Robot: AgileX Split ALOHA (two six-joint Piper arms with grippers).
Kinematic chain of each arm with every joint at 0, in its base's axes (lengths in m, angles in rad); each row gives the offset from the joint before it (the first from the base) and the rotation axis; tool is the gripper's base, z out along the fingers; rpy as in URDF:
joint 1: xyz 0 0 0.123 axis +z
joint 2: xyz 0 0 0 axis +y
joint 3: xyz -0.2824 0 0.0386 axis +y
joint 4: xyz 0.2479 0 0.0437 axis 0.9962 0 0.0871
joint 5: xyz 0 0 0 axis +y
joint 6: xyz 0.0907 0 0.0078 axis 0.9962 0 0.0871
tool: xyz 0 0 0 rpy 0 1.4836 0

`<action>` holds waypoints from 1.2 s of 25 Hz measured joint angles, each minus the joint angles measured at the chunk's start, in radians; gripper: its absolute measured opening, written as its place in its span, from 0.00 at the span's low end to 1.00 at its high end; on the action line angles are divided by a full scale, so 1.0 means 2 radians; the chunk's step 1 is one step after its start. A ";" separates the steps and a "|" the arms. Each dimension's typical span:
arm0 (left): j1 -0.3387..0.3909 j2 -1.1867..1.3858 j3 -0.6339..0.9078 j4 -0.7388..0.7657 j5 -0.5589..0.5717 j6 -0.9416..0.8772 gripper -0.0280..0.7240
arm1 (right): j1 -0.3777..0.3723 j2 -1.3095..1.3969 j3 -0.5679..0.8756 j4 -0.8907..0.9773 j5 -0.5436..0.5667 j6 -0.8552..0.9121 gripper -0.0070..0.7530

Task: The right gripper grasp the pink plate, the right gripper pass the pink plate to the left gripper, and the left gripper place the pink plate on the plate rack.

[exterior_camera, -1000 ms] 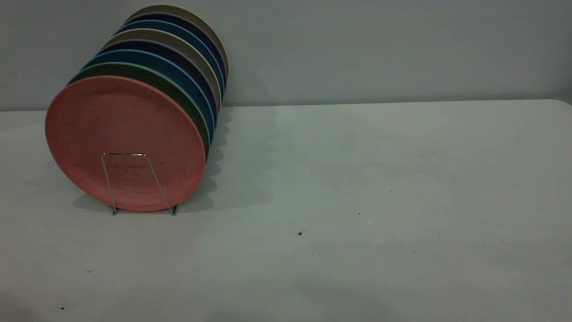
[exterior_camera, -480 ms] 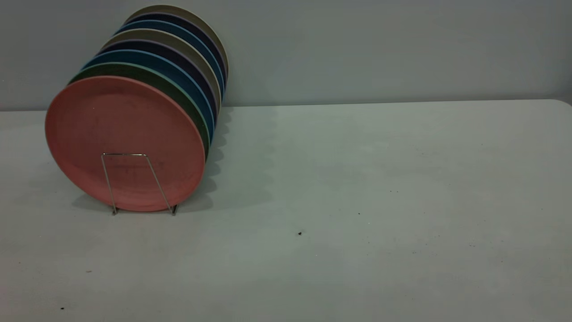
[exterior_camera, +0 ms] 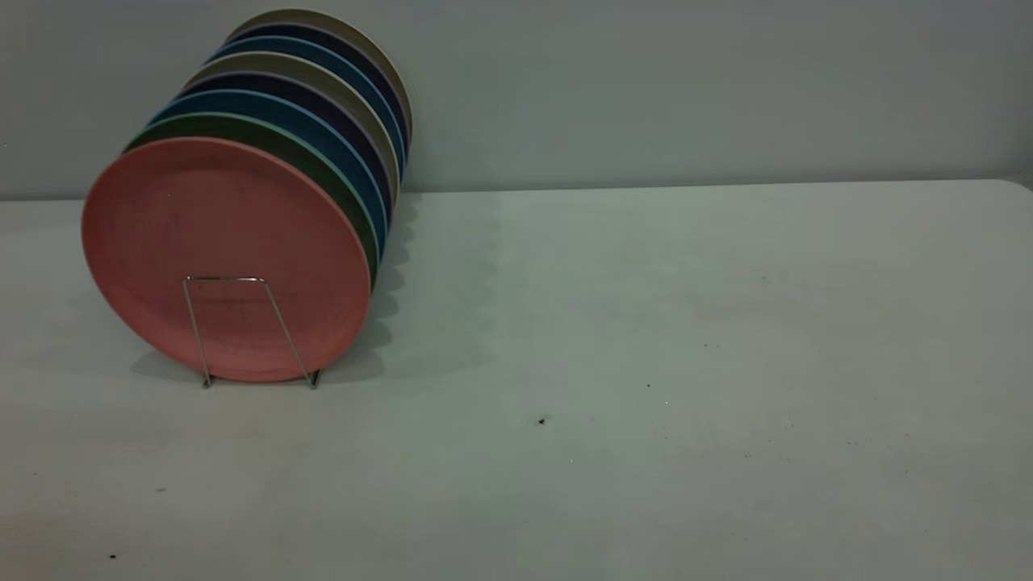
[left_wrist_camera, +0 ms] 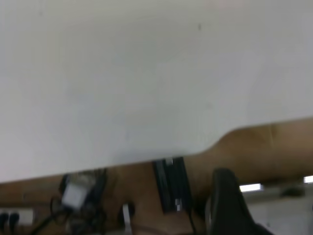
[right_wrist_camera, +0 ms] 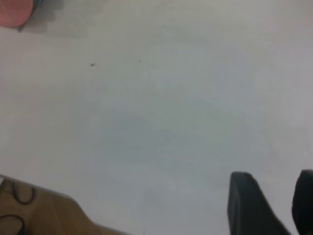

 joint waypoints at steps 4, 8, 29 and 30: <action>0.000 -0.035 0.000 0.000 0.000 -0.011 0.63 | 0.000 0.000 0.000 0.000 0.000 0.002 0.32; 0.000 -0.059 0.000 0.000 0.001 -0.014 0.63 | 0.000 0.000 0.000 0.000 0.000 0.002 0.32; 0.034 -0.197 0.000 -0.001 0.012 -0.015 0.63 | -0.004 -0.001 0.000 0.000 0.000 0.002 0.32; 0.034 -0.198 0.000 -0.001 0.012 -0.015 0.63 | -0.004 -0.001 0.000 0.000 -0.001 0.002 0.32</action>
